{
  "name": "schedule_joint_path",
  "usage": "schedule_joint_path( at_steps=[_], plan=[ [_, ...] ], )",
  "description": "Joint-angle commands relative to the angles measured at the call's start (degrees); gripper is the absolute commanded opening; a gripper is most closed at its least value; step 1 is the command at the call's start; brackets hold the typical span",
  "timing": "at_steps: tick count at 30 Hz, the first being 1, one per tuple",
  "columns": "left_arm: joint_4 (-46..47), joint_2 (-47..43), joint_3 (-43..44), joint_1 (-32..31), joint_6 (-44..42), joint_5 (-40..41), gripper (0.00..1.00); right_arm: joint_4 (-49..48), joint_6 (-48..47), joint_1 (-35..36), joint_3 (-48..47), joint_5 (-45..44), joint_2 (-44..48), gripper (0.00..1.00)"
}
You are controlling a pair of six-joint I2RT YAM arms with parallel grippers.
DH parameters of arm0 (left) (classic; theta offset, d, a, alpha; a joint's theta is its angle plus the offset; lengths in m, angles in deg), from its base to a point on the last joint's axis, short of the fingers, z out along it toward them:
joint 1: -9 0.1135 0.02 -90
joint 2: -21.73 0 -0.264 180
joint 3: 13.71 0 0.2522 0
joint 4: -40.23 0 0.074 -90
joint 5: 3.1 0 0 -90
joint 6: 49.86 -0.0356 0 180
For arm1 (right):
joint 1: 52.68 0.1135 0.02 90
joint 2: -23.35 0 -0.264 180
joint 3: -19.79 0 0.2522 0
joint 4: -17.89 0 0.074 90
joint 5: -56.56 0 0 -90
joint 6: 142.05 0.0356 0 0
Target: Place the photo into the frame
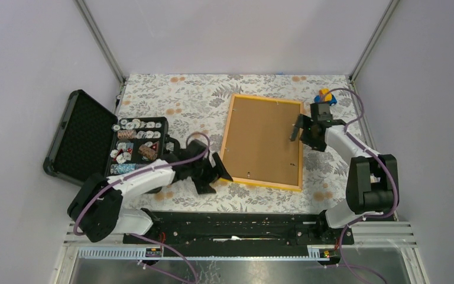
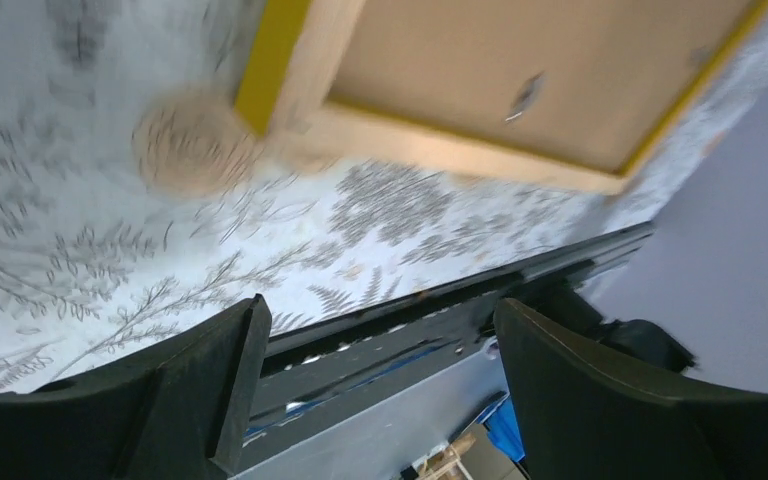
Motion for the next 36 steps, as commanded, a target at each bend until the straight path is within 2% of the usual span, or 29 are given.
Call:
schedule_joint_path(
  at_steps=[1,2,4,7,10,17,22,30,33,36],
  plan=[
    [8.5,-1.1,-6.2,-5.9,18.7,6.1,0.88,2.3,-1.9,-4.1,2.2,-2.0,-0.4,0.99],
    [9.5,-0.3,-6.7,-6.4,20.1,6.6,0.87,2.2,-1.6,-4.2,2.2,-1.5,-0.9,0.98],
    [12.3,1.9,-6.4,-6.5,20.8,6.7,0.84,0.8,-1.2,-4.2,3.3,-0.4,-1.1,0.89],
    [13.4,6.8,-3.3,-6.7,18.8,7.7,0.83,-1.4,-0.7,-4.2,5.1,1.7,-1.5,0.80],
    [14.4,9.8,-1.7,-7.1,18.9,7.9,0.82,-3.5,-0.1,-4.2,7.1,4.7,-2.3,0.76],
    [15.1,15.2,2.6,-6.7,14.3,13.6,0.73,-4.5,-0.1,-4.3,9.8,2.5,-0.8,0.46],
    [13.7,20.6,7.2,-3.7,9.2,12.4,0.68,-6.9,2.9,-4.2,16.8,4.9,2.8,0.28],
    [11.0,27.6,13.2,7.3,-5.5,3.5,0.69,-12.5,8.2,-2.1,30.3,19.9,11.7,0.24],
    [8.0,29.1,15.9,10.9,-10.6,1.4,0.69,-12.4,11.5,1.7,32.1,21.2,13.8,0.25],
    [2.7,31.0,19.9,13.1,-16.1,1.8,0.70,-13.2,14.8,6.1,34.8,21.2,16.1,0.30]
  ],
)
